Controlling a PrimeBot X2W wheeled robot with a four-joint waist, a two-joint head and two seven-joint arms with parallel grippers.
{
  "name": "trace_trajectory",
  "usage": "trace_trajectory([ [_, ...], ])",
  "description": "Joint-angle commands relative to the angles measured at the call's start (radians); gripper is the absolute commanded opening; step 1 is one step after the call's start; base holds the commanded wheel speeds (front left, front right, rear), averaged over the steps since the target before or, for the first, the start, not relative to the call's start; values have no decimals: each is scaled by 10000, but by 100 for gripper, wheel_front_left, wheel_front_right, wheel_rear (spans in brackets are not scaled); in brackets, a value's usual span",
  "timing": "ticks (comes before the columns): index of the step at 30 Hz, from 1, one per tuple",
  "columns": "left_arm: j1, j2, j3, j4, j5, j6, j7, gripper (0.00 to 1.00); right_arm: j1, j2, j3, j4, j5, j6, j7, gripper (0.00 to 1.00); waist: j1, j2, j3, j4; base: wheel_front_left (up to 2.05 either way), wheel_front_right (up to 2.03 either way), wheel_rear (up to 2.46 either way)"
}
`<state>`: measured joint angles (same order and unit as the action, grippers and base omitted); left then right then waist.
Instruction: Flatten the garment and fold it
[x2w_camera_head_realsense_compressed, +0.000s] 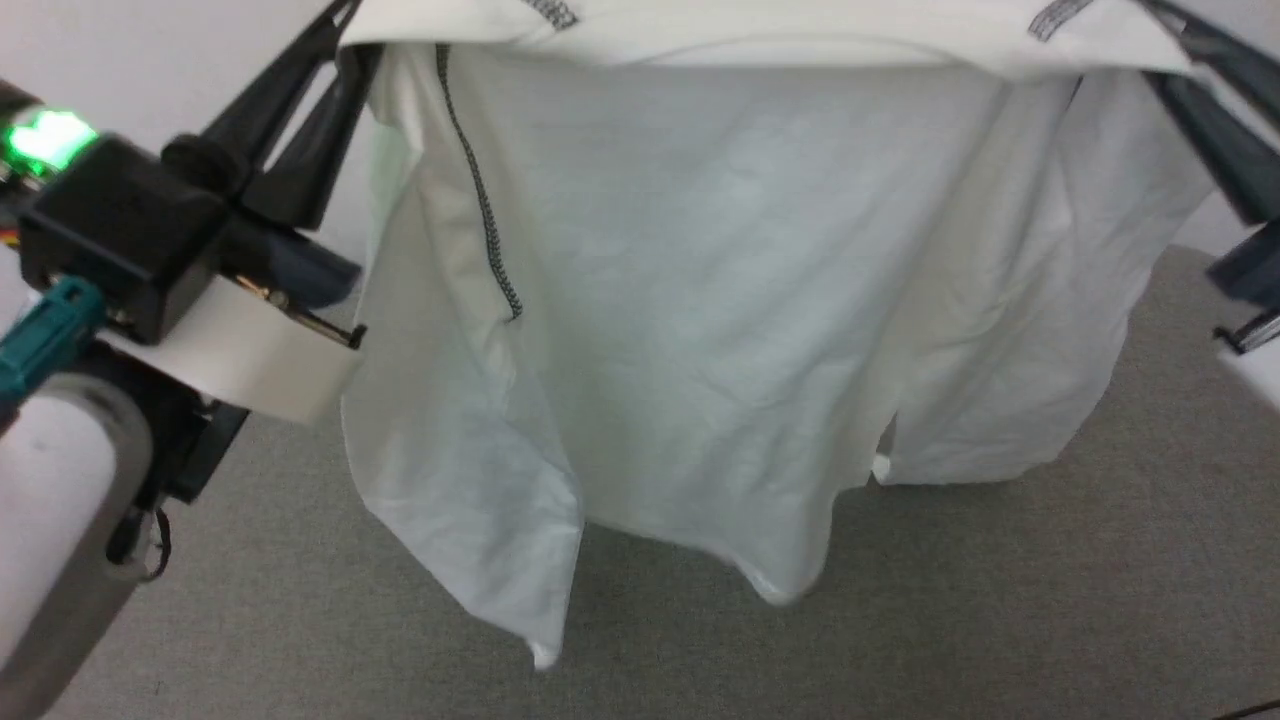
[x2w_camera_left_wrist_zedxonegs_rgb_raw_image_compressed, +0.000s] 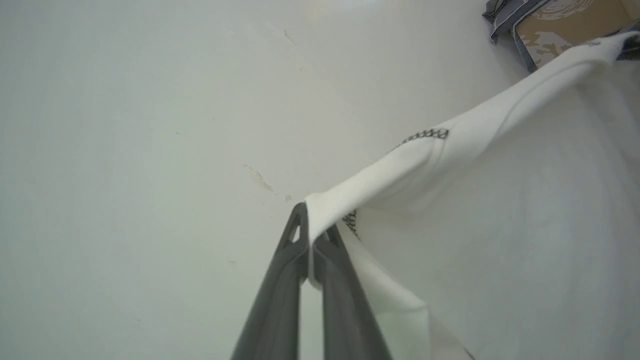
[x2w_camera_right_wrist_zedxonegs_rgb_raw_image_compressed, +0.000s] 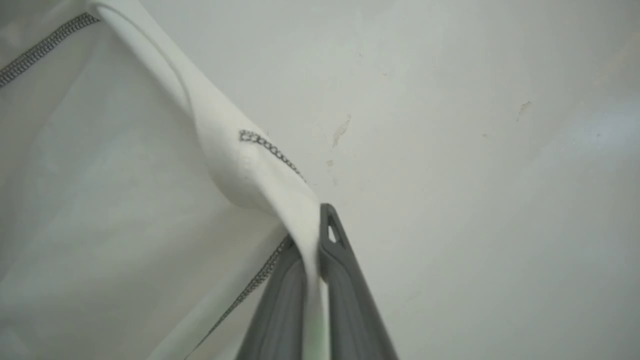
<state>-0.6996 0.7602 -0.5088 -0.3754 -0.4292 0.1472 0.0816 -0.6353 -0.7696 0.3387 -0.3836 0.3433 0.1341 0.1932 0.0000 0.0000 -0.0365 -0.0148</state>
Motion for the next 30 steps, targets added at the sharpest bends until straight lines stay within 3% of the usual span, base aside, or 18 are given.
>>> trace_trajectory([
  [1, -293, 147, 167, 63, 61, -48, 78, 0, -354, -170, -15, 90, 90, -34, 50, 0, 0, 0, -2, -18, 0, 0, 0],
  [12, -2060, 327, 263, 363, -23, -880, 641, 0, -3439, -1047, 1347, 1185, 978, -34, 14, 0, 0, 0, 565, -148, 0, 0, 0],
  [18, -3317, 251, 450, 1037, -356, -1418, 868, 0, -5083, -1186, 2458, 2173, 1518, -34, 1, 0, 0, 0, 1917, -240, 0, 0, 0],
  [23, -5109, -97, 297, 2367, -372, -2137, 1051, 0, -7048, -879, 3477, 3645, 1645, -34, -338, 0, 0, 0, 3393, -401, 0, 0, 0],
  [30, -7930, -825, -300, 5385, 42, -2644, 744, 0, -9625, 375, 4264, 6667, 1790, -34, -1293, 0, 0, 0, 4898, -632, 0, 0, 0],
])
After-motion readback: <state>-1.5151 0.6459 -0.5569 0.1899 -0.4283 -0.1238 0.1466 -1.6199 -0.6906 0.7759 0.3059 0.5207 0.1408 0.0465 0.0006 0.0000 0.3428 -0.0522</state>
